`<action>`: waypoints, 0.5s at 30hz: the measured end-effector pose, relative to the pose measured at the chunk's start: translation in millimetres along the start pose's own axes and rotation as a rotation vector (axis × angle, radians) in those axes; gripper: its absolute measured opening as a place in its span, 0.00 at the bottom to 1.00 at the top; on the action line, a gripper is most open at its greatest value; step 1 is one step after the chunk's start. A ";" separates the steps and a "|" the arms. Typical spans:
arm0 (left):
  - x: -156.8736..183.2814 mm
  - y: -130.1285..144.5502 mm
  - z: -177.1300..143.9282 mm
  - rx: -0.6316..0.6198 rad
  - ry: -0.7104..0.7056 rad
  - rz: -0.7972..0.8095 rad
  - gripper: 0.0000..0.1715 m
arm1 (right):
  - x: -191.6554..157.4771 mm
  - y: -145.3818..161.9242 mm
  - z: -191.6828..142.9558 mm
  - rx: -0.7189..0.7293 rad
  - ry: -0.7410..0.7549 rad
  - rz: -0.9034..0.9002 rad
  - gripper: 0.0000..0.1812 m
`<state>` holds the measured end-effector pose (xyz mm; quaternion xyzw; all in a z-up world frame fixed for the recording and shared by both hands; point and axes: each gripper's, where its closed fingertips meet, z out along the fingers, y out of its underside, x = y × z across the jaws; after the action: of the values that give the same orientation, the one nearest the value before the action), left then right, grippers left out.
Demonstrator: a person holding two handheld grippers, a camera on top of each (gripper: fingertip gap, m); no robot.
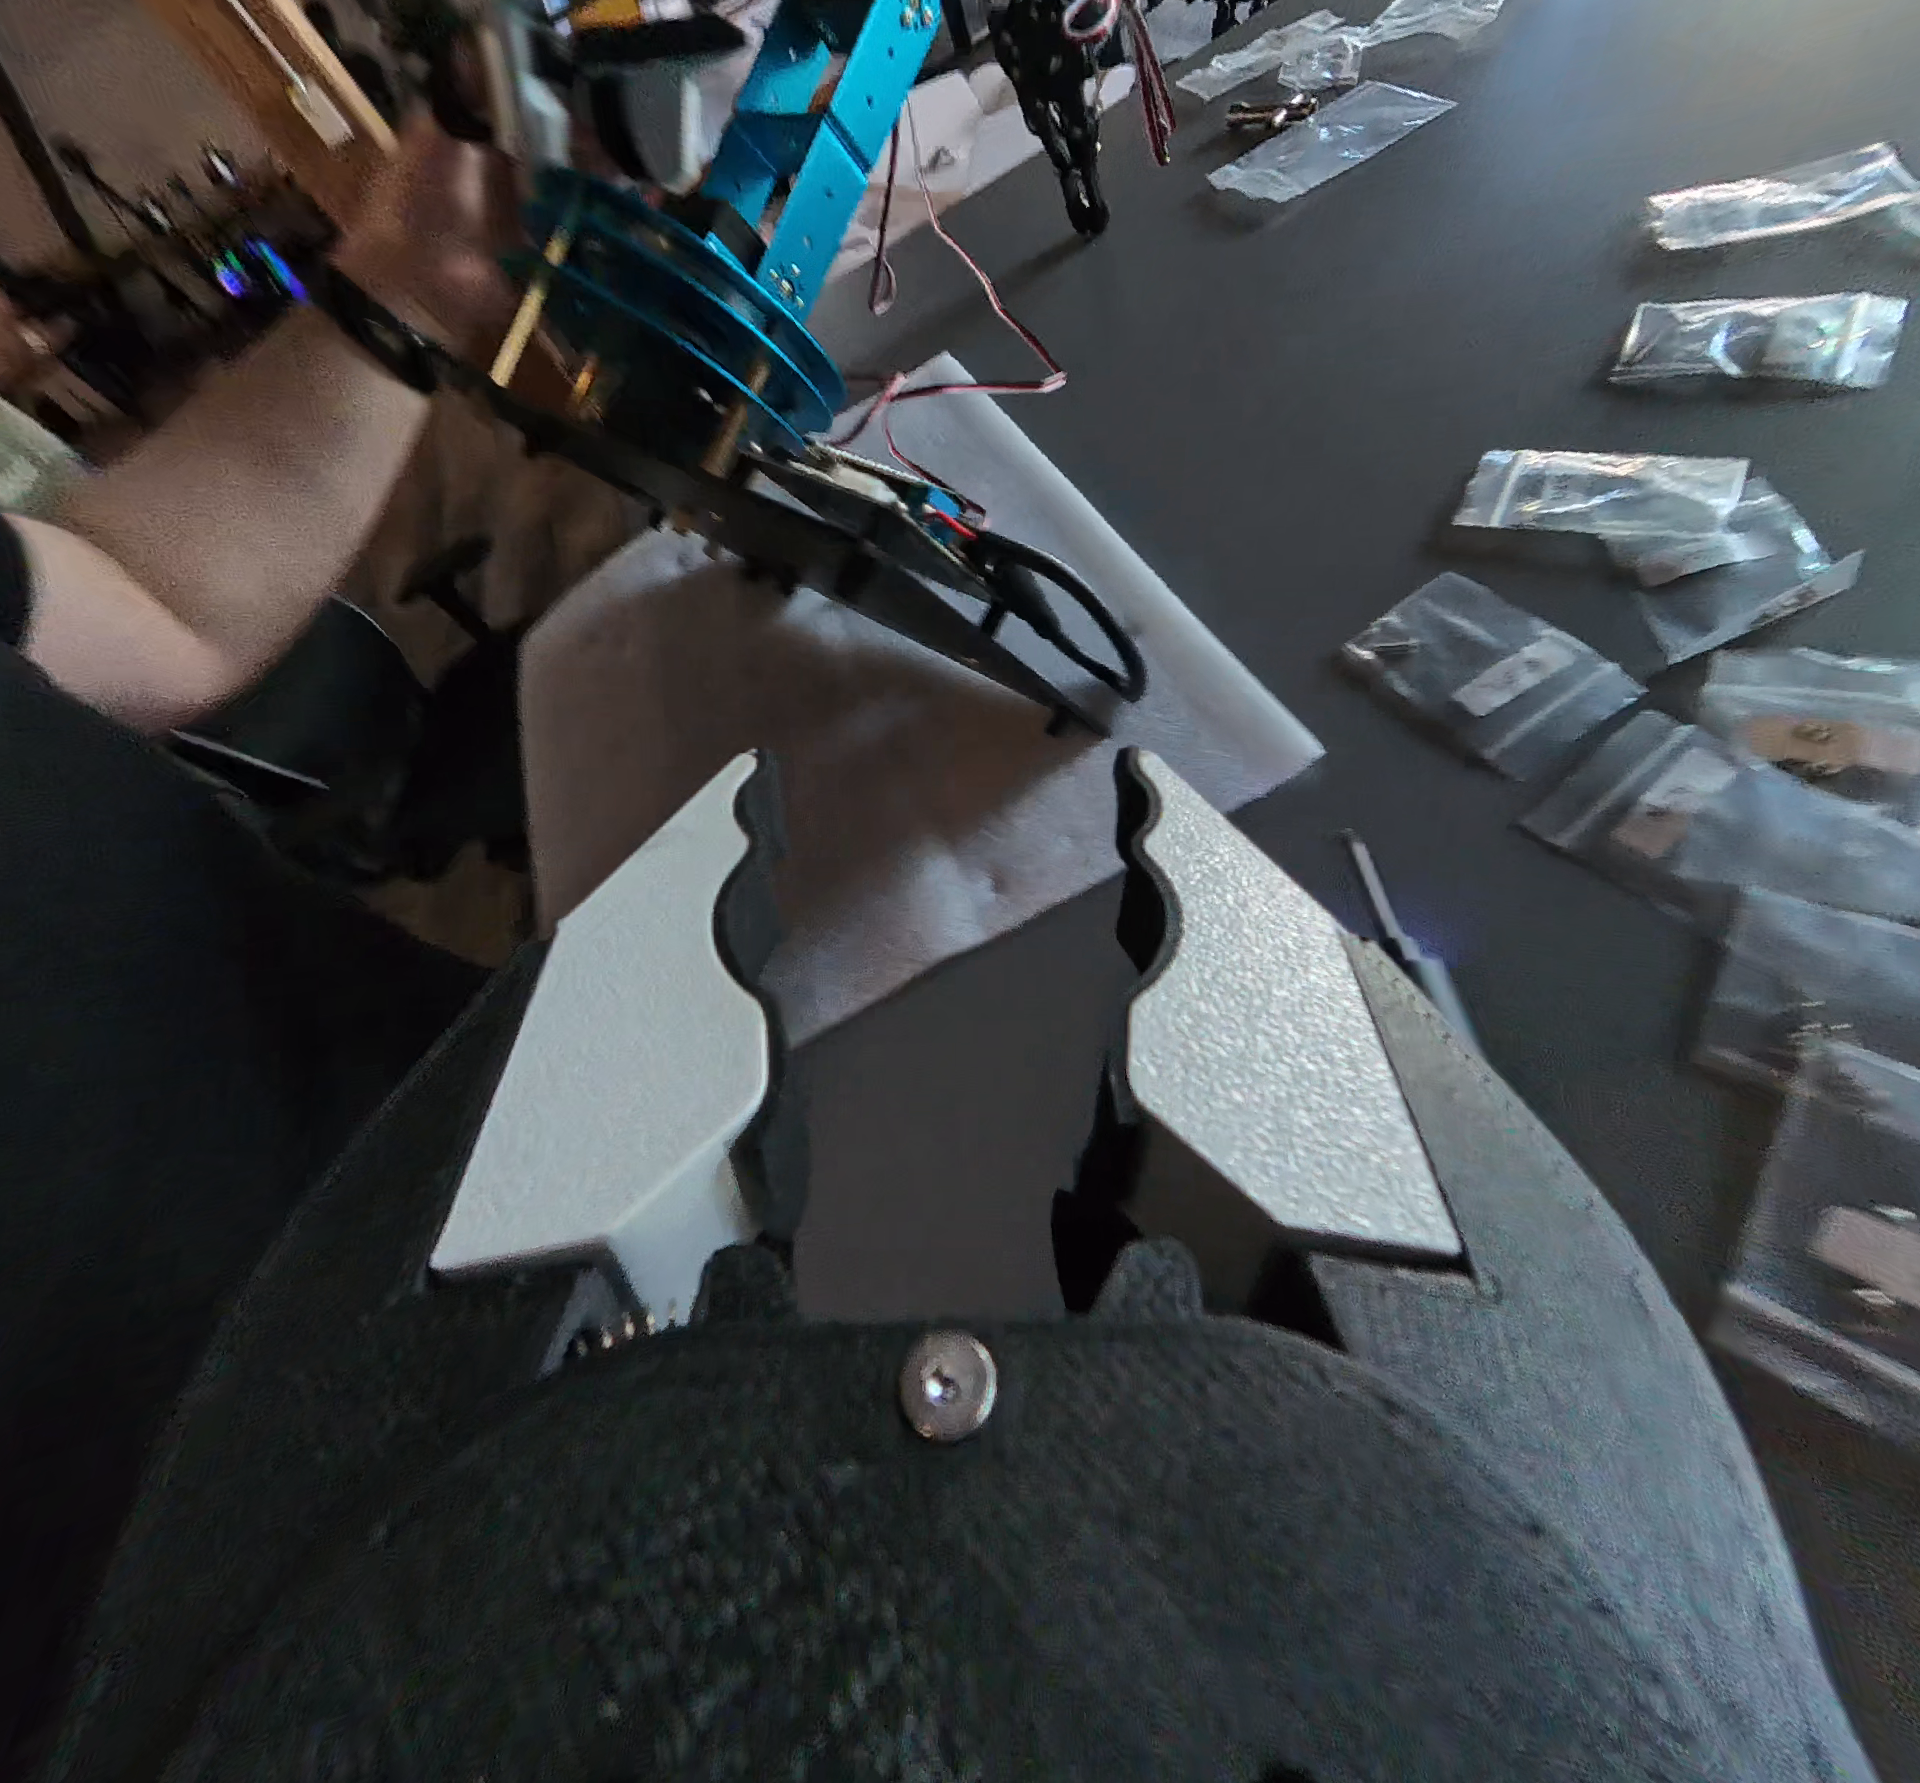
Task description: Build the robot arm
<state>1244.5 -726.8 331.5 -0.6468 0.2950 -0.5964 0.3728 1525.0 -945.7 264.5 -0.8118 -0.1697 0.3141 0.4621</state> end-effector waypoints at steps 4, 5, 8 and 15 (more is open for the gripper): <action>-28.3 1.1 36.2 -0.115 0.065 -0.056 0.47 | -18.7 -5.9 0.6 0.049 -0.019 0.134 0.40; -33.0 0.4 44.2 -0.127 0.081 -0.078 0.47 | -21.0 -6.2 0.4 0.052 -0.020 0.171 0.40; -42.6 -1.8 62.9 -0.154 0.124 -0.130 0.47 | -24.8 -6.9 -2.5 0.047 -0.041 0.306 0.38; -42.4 -16.2 86.0 -0.128 0.191 -0.233 0.43 | -19.9 -12.0 1.6 -0.048 0.092 0.051 0.29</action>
<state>1323.8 -671.7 320.7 -0.6395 0.2894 -0.6743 0.2294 1509.3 -949.7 281.2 -0.8402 -0.1350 0.2839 0.4418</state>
